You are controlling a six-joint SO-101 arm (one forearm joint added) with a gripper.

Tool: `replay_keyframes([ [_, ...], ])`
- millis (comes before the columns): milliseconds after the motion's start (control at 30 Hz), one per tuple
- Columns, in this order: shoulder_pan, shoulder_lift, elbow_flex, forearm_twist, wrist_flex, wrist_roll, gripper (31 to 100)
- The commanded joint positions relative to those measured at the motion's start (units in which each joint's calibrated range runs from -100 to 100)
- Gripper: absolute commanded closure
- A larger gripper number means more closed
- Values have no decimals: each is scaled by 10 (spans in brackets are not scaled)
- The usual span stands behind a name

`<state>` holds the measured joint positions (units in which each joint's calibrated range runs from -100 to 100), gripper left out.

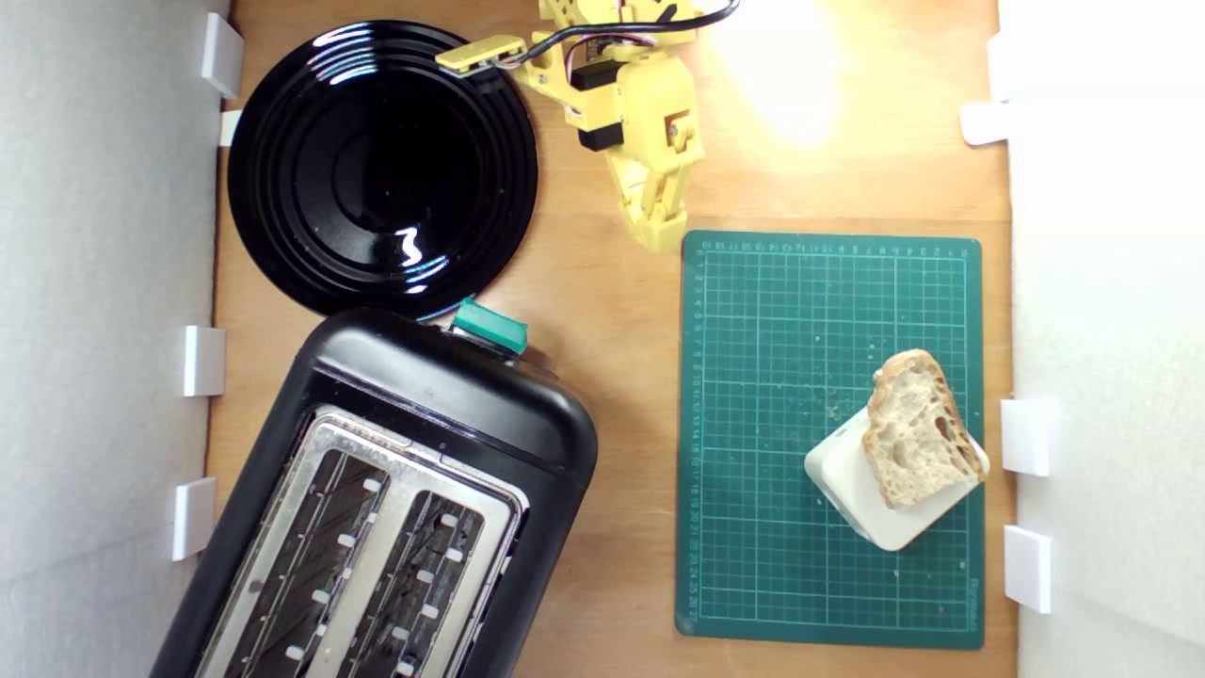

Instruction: Pick bread and place in toaster

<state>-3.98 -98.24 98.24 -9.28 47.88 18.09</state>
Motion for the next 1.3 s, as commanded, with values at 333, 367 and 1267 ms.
replay_keyframes([
  [333, -5, -9, 2, -2, 1, 2, 856],
  [367, -4, -9, 2, -2, 1, 2, 856],
  [1267, 15, -8, 2, 16, 2, 0, 857],
])
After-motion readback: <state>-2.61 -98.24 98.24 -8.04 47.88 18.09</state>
